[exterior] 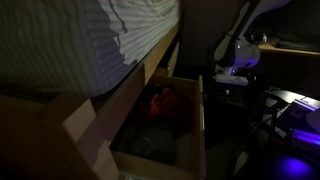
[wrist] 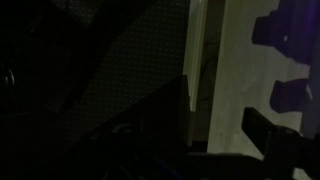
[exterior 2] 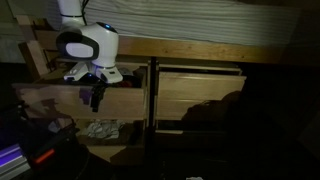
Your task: Close the top left drawer under the bed
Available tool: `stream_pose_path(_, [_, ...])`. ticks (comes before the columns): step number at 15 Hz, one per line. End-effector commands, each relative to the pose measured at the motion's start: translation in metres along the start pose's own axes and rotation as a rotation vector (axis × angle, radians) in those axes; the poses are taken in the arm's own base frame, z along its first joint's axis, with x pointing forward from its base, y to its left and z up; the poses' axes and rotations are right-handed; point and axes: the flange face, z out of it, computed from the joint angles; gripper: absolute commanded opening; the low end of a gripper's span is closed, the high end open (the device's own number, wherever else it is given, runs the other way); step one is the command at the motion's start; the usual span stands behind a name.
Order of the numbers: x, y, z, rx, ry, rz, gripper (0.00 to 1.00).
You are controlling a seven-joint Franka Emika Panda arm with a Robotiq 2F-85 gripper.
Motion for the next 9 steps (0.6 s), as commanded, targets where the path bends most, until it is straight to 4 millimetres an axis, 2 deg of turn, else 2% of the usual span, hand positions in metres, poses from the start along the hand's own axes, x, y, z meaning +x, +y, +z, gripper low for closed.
stream_pose_path(1, [-0.004,-0.07,-0.011,0.056,0.119,-0.071,1.0])
stream_pose_path(4, [-0.013,-0.069,-0.007,0.022,0.116,-0.095,1.0])
stream_pose_path(6, [-0.007,-0.072,-0.011,0.095,0.102,-0.044,1.0])
stream_pose_path(7, [-0.002,-0.072,-0.011,0.1,0.022,-0.016,1.0])
stream_pose_path(8, [0.0,-0.001,0.0,-0.001,0.0,-0.001,1.0])
stream_pose_path(9, [0.0,-0.001,0.0,-0.001,0.0,-0.001,1.0])
